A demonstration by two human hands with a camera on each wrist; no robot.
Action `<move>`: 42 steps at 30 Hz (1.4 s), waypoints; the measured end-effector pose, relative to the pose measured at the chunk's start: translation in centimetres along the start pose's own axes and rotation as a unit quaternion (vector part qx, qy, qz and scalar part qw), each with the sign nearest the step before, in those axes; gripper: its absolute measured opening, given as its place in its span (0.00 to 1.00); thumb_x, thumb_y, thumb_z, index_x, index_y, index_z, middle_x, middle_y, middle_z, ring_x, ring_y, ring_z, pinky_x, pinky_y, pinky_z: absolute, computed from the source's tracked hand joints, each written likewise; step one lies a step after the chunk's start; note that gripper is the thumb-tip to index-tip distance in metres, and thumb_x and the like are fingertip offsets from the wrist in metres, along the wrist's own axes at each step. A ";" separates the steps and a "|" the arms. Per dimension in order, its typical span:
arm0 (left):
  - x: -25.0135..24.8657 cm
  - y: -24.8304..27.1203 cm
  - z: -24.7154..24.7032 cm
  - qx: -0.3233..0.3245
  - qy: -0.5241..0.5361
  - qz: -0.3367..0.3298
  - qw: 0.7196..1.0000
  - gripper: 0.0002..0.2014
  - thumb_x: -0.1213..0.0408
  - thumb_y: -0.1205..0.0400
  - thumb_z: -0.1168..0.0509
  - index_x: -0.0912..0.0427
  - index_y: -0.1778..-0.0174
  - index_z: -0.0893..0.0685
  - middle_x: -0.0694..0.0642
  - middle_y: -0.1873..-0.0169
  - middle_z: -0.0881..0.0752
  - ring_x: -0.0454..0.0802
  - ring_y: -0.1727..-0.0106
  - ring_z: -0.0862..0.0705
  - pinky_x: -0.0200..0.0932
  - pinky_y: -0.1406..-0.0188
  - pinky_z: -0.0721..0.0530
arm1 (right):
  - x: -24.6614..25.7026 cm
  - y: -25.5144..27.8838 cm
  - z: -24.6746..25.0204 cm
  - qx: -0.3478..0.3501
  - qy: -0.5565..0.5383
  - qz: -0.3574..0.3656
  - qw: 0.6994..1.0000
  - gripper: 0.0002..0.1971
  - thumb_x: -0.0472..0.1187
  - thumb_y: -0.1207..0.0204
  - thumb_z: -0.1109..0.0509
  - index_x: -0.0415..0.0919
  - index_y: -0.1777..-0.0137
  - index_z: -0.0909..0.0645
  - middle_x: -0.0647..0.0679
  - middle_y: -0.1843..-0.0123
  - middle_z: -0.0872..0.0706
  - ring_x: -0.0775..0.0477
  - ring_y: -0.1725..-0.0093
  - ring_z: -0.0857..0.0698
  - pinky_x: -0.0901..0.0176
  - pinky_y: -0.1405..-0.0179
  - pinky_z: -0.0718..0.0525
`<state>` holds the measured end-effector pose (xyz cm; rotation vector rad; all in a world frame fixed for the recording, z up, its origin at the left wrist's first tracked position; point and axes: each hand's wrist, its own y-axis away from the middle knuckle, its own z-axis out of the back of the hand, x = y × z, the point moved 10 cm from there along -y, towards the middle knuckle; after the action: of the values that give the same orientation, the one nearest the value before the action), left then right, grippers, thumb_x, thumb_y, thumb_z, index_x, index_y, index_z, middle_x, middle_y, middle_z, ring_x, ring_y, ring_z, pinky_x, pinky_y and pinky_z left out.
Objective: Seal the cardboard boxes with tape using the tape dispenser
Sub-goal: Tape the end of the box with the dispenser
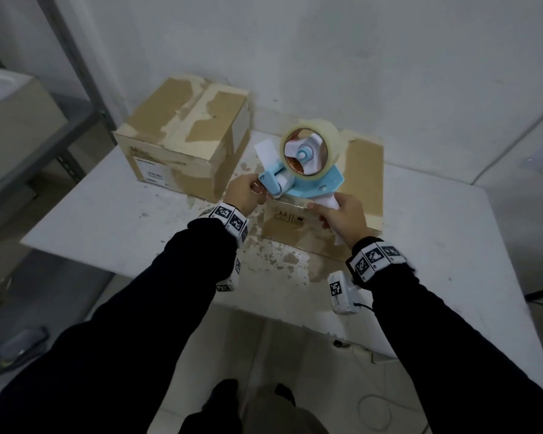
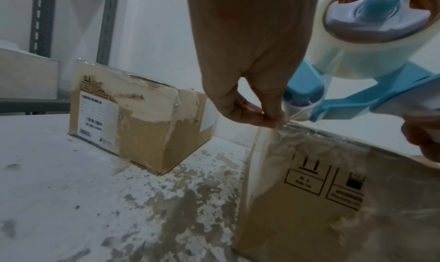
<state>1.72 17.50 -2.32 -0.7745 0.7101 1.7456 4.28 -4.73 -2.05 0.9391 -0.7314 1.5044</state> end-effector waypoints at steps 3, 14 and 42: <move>0.2 -0.1 -0.3 0.012 -0.022 -0.016 1.000 0.13 0.69 0.25 0.30 0.64 0.44 0.16 0.56 0.59 0.20 0.57 0.55 0.21 0.39 0.65 0.31 | -0.3 0.0 -0.1 0.005 0.000 -0.003 1.000 0.09 0.47 0.33 0.20 0.45 0.64 0.17 0.45 0.71 0.14 0.45 0.74 0.17 0.43 0.65 0.13; 0.9 0.3 -0.9 -0.009 -0.010 -0.065 0.998 0.13 0.64 0.24 0.29 0.67 0.47 0.12 0.56 0.58 0.25 0.52 0.59 0.26 0.44 0.57 0.28 | 0.6 -0.7 -1.2 0.131 0.059 -0.034 0.989 0.11 0.30 0.32 0.25 0.37 0.50 0.19 0.40 0.65 0.12 0.53 0.79 0.18 0.64 0.81 0.20; 0.4 2.0 -1.3 -0.120 -0.139 -0.218 0.958 0.13 0.59 0.20 0.36 0.59 0.44 0.12 0.61 0.66 0.14 0.60 0.63 0.20 0.50 0.66 0.24 | 0.4 -1.7 2.4 0.132 0.199 0.037 0.970 0.17 0.46 0.41 0.24 0.34 0.56 0.15 0.39 0.58 0.11 0.40 0.58 0.13 0.45 0.60 0.16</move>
<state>-0.08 16.17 -3.23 -0.7606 0.1210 1.5025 6.37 -6.36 -0.64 0.7714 -0.2819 1.8167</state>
